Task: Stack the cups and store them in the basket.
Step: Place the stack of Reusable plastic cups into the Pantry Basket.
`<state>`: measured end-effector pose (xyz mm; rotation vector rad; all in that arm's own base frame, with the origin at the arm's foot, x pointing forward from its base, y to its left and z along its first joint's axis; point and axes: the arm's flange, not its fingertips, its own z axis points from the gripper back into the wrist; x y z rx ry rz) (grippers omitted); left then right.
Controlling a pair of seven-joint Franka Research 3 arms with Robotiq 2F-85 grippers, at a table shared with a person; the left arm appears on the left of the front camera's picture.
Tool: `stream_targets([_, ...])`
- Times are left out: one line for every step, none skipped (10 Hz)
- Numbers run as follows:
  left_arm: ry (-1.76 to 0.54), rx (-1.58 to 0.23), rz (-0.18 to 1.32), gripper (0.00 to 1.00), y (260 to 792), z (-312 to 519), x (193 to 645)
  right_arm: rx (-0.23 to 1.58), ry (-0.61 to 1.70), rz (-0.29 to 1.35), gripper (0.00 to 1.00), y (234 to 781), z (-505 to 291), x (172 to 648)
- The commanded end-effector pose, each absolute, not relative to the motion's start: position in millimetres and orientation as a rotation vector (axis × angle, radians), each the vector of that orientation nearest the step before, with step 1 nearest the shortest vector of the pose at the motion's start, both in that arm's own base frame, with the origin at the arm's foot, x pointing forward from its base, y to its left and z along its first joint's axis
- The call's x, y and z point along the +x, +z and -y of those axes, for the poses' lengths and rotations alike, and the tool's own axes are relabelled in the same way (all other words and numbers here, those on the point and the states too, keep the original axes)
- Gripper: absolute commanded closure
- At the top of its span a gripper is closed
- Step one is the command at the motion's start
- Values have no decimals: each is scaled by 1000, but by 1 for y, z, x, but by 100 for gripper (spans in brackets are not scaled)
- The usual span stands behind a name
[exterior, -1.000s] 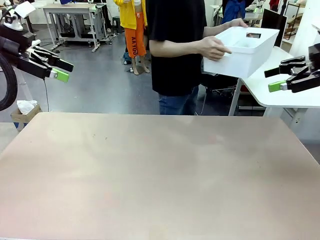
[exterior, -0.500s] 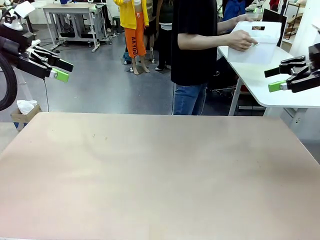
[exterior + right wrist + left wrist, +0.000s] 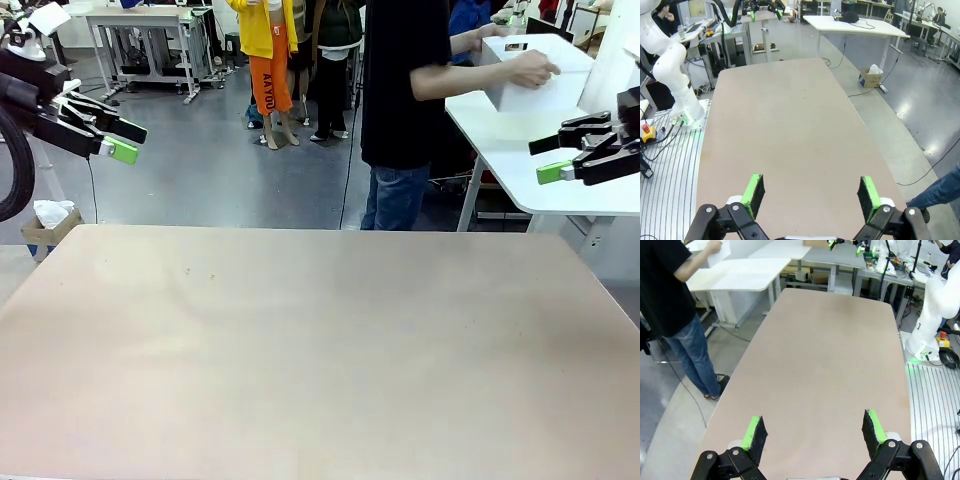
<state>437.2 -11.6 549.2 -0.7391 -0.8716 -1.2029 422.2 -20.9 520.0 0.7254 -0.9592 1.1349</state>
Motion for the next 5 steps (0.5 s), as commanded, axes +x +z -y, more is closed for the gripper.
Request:
stream_targets([-1186,-739,874,0,552,13,438,736,1119,970,0,524,19,423])
stream_targets([-1186,-739,874,0,552,13,438,736,1119,970,0,524,19,423])
stream_targets([-1186,-739,874,0,552,13,438,736,1119,970,0,524,19,423])
stream_targets([-1186,-739,874,0,552,13,438,736,1119,970,0,524,19,423])
stream_targets([-1186,-739,874,0,552,13,438,736,1119,970,0,524,19,423])
